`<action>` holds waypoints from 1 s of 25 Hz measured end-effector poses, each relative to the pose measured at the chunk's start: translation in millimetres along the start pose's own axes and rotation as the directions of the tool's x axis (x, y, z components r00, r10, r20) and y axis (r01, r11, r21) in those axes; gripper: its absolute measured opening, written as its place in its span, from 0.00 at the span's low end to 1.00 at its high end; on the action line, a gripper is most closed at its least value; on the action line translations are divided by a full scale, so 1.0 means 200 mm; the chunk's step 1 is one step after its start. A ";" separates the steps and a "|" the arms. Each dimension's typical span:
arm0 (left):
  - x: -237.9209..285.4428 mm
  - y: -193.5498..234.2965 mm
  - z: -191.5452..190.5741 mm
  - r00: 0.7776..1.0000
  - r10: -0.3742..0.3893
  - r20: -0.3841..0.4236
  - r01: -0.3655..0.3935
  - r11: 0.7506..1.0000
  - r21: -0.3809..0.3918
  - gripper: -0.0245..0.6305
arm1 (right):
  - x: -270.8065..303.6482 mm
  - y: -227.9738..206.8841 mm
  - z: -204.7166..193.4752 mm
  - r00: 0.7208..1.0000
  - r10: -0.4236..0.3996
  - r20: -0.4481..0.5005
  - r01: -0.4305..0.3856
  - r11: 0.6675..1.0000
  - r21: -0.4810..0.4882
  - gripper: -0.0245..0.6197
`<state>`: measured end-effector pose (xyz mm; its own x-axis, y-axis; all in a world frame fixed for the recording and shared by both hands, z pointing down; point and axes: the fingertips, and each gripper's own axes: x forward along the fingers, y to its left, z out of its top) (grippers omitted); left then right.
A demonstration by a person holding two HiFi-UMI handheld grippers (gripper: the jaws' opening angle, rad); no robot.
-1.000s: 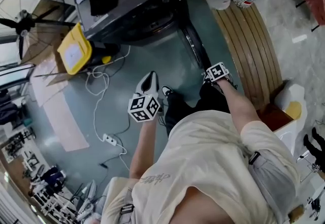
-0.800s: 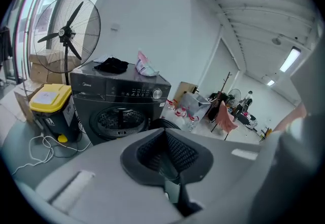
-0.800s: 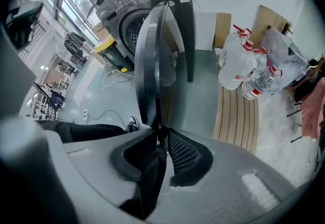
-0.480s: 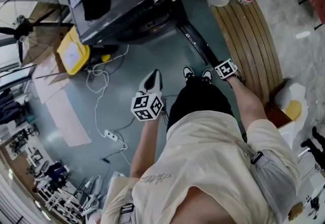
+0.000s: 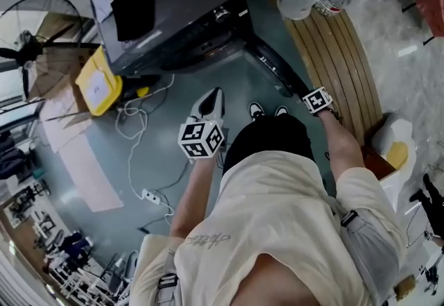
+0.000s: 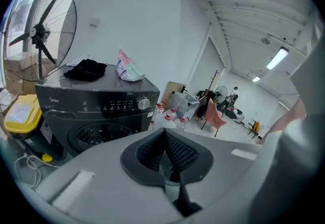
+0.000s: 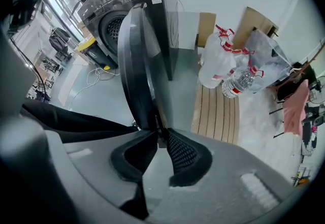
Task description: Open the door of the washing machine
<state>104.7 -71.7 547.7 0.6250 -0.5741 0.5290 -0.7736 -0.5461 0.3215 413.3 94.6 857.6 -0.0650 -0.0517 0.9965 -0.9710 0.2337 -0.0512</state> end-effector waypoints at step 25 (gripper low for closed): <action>0.45 -0.12 0.35 0.982 0.181 0.050 -0.172 0.975 -0.143 0.06 | -0.03 -0.77 0.40 0.996 0.054 0.068 -0.023 0.919 -0.394 0.14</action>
<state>186.8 -152.1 532.0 0.4793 -0.6931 0.5385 -0.8765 -0.3462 0.3346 544.9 -18.5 854.1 -0.1323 -0.1047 0.9857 -0.8001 0.5983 -0.0438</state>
